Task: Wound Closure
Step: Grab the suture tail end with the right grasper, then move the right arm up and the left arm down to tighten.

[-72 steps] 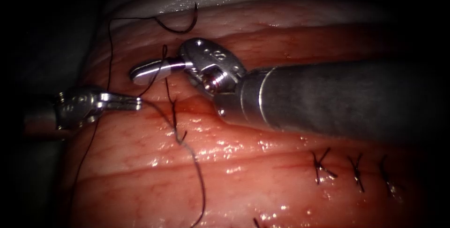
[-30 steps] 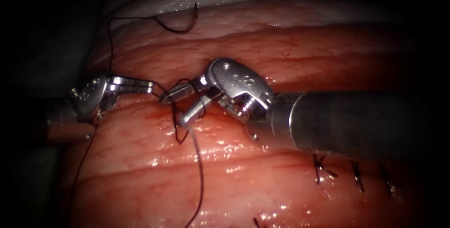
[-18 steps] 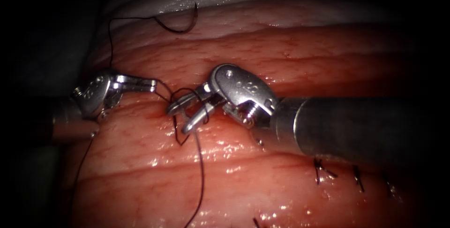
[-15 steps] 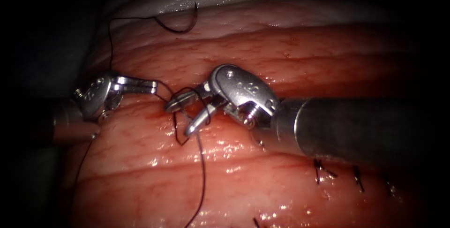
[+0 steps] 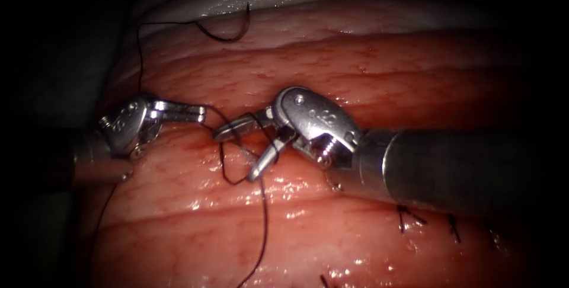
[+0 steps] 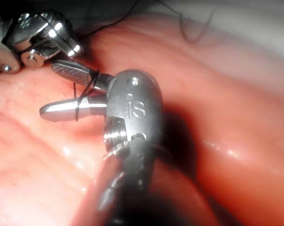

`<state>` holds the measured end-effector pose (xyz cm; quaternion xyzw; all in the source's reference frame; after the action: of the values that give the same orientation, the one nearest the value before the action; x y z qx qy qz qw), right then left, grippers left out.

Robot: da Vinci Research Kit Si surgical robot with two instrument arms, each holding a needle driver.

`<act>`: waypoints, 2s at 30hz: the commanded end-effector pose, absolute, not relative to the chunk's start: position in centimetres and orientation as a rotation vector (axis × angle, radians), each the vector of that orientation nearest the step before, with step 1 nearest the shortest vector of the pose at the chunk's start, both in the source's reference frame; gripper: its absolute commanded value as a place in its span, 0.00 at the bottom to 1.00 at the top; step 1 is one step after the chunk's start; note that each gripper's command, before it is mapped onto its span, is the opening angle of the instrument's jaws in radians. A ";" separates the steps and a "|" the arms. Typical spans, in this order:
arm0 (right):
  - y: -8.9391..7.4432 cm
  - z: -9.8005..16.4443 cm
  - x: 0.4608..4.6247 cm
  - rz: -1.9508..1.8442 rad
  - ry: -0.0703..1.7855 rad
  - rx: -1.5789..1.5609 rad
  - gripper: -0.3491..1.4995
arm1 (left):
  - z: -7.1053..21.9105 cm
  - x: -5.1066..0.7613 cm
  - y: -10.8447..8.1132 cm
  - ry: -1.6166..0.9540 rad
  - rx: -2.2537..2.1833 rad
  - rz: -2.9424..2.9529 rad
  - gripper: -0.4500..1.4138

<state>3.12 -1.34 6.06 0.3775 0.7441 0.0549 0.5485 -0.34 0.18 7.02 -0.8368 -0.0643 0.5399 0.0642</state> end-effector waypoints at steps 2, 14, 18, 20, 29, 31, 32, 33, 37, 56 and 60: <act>-1.4 6.1 3.21 0.117 1.766 0.894 0.83 | 7.1 -0.40 0.2 -0.194 -2.528 1.634 0.00; -1.6 6.2 3.22 0.090 1.765 0.893 0.72 | 7.1 -0.44 0.1 -0.203 -2.531 1.636 0.00; -1.5 6.2 3.26 0.098 1.766 0.893 0.00 | 7.1 -0.44 0.1 -0.204 -2.532 1.636 0.00; -1.4 6.2 3.31 0.106 1.754 0.911 0.00 | 7.1 -0.44 0.1 -0.205 -2.532 1.636 0.00; -1.1 6.2 3.45 0.140 1.732 0.940 0.00 | 7.0 -0.40 0.0 -0.221 -2.538 1.655 0.00; -1.0 6.2 3.43 0.152 1.728 0.941 0.00 | 6.9 -0.38 -0.1 -0.231 -2.543 1.669 0.00; -0.9 6.3 3.41 0.162 1.726 0.940 0.00 | 6.9 -0.37 -0.2 -0.235 -2.546 1.676 0.00; -0.8 6.3 3.39 0.169 1.724 0.940 0.00 | 6.9 -0.37 -0.2 -0.239 -2.548 1.683 0.00; -0.7 6.4 3.32 0.186 1.716 0.939 0.00 | 6.7 -0.35 -0.5 -0.271 -2.563 1.749 0.00; -0.5 6.7 3.47 0.184 1.678 0.919 0.00 | 5.4 -1.06 -2.1 -0.725 -2.736 1.995 0.00; -0.5 6.7 3.55 0.260 1.612 0.842 0.00 | 5.3 -1.26 -2.4 -0.797 -2.764 1.967 0.00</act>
<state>3.47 -0.49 6.70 0.3629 0.6954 0.1172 0.6091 -1.24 -2.37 5.22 -0.7817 -0.2330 0.5519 -0.1737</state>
